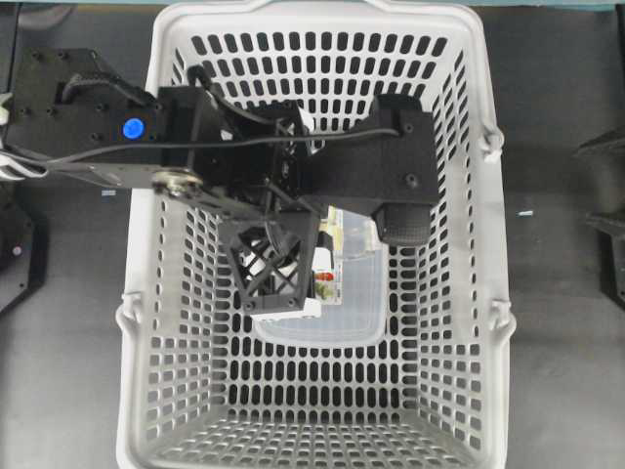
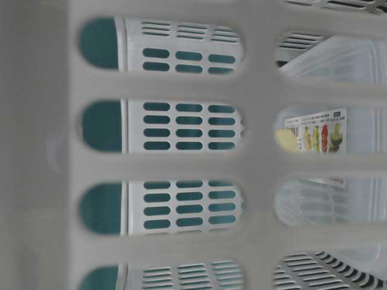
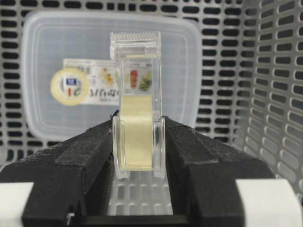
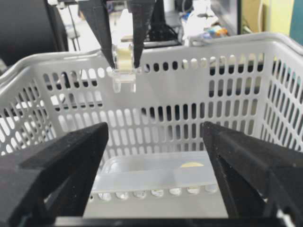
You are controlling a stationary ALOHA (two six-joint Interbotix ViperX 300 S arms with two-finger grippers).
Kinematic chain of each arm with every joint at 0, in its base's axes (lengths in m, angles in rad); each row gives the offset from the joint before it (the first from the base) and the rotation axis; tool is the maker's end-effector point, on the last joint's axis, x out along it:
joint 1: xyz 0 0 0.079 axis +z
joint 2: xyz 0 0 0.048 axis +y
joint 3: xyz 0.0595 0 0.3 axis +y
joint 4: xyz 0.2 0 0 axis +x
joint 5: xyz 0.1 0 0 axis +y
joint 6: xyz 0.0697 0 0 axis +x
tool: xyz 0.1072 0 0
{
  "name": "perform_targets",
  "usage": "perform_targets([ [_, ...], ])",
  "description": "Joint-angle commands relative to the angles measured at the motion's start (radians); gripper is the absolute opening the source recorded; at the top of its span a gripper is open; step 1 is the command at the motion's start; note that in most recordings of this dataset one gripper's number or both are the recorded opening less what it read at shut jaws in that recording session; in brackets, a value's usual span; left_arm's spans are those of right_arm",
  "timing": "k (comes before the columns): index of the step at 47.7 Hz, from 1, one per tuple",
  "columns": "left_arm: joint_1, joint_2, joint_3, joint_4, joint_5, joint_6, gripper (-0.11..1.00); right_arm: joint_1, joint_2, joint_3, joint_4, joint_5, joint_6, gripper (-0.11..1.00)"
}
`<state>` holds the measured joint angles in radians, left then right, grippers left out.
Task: Pick up the tape dispenser from the shopping basket with the left arm.
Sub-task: 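Lift the gripped tape dispenser upward with the left gripper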
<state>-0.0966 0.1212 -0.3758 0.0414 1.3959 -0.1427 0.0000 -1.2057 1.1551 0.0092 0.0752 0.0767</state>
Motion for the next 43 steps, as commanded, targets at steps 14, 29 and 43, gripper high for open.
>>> perform_targets([
  [14,-0.002,-0.006,-0.015,0.003,-0.002,0.003,0.28,0.000,0.006,-0.006,0.003,-0.005,-0.002,0.77],
  [29,-0.003,-0.006,-0.008,0.003,0.003,0.003,0.28,0.000,0.006,0.000,0.003,0.011,0.000,0.77],
  [43,-0.005,-0.006,-0.008,0.003,0.002,0.003,0.28,0.000,-0.012,0.000,0.003,0.052,0.000,0.77],
])
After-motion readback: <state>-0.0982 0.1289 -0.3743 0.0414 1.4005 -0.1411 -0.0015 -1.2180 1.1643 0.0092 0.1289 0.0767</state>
